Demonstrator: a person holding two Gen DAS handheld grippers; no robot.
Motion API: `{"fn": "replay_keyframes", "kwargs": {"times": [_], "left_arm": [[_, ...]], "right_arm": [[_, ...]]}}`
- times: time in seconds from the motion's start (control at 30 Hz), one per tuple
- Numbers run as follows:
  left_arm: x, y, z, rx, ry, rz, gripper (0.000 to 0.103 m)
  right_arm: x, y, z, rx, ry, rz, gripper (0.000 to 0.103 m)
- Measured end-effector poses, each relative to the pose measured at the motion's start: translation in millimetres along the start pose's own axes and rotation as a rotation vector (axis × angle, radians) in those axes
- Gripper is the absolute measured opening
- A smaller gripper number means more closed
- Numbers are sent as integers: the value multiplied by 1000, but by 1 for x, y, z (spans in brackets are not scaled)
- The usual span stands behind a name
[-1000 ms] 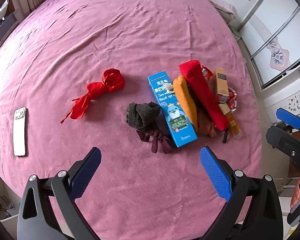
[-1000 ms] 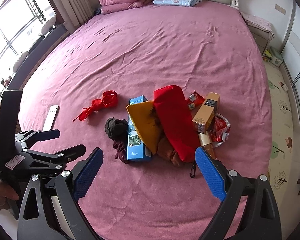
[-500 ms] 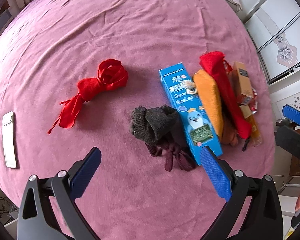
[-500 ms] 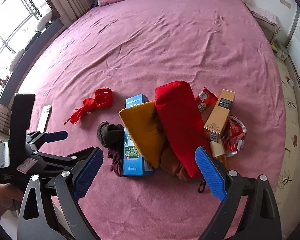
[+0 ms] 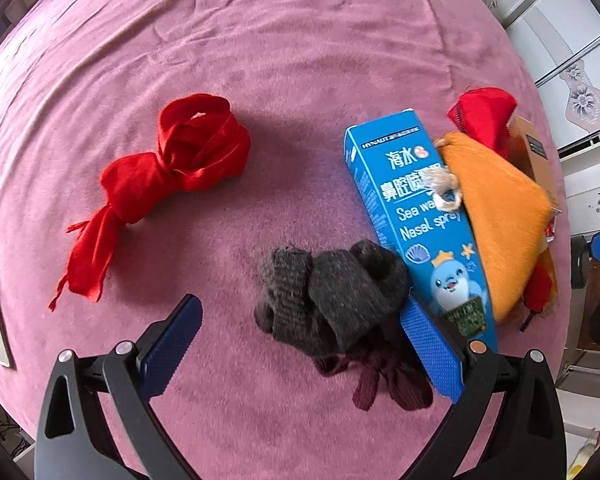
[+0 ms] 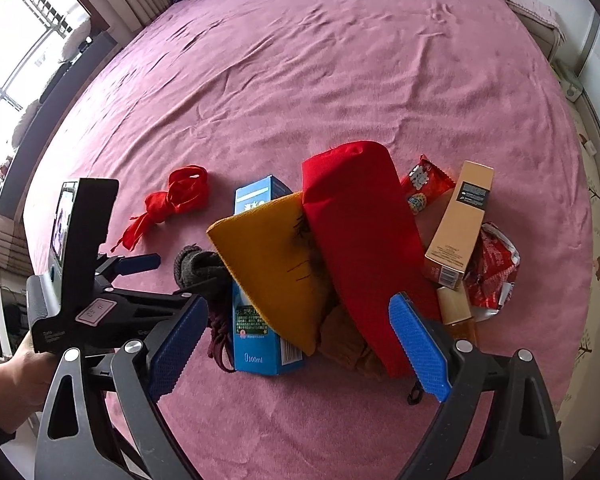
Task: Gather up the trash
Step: 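Grasp the dark grey gloves with the left tool while the right tool grasps the orange pouch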
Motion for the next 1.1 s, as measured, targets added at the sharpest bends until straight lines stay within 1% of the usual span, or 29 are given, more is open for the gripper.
{"fn": "replay_keyframes", "kwargs": {"times": [0.07,0.17,0.23,0.27,0.3,0.33,0.37,0.4,0.43,0.5,0.6,0.77,0.8,0.83,0.87,0.9,0.93,0.97,1.0,1.1], "left_arm": [[1,-1,-6,8,12,5,99],[-1,-4,-10,1,46,17,98],[1,-7,-11,-8,56,22,96],[2,-7,-12,-8,53,19,91],[2,-8,-14,0,53,13,83],[2,-8,-15,7,68,9,79],[2,-8,-16,9,82,7,69],[0,-6,-17,12,102,6,65],[4,-9,-20,13,109,0,57],[5,-10,-23,0,97,-20,55],[-1,-7,-20,-3,105,-30,50],[2,-2,-10,-22,130,-18,48],[5,-1,-8,-23,131,-13,48],[6,0,-7,-25,136,-7,48],[7,1,-4,-27,143,1,48],[7,3,-2,-31,149,5,48],[5,4,1,-35,153,7,48],[5,6,3,-38,153,7,48],[5,7,7,-42,157,8,48],[5,12,19,-53,162,13,48]], "right_arm": [[1,-2,-2,2,-4,-6,88],[3,-3,-5,8,-10,-7,88],[5,-4,-7,10,-17,-13,88],[6,-4,-9,14,-23,-15,88],[9,-4,-10,16,-26,-13,88],[12,-3,-11,19,-29,-7,88],[15,-2,-13,20,-31,-1,88],[18,-1,-15,24,-37,4,88],[21,-1,-17,26,-39,8,88],[25,-1,-22,29,-37,17,88],[29,-4,-30,38,-13,30,74],[30,-13,-40,47,-11,21,71],[31,-13,-41,50,-9,24,65],[31,-14,-44,58,-7,26,58],[31,-15,-47,69,-8,28,55],[32,-15,-49,76,-10,29,46],[32,-15,-52,87,-13,28,34],[33,-14,-52,96,-24,24,28],[32,-14,-51,95,-29,20,22],[33,-14,-41,85,-34,17,13]]}}
Point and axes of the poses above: each gripper's, at about its wrist camera, not at the fingertips, and z roughly against the way its jaws point, x to its left, y to its underside, the point moved 7 cm from there along -z, roughly the way its jaws point, and after that the axes turned 14 degrees about -z, right-handed, at the moved point
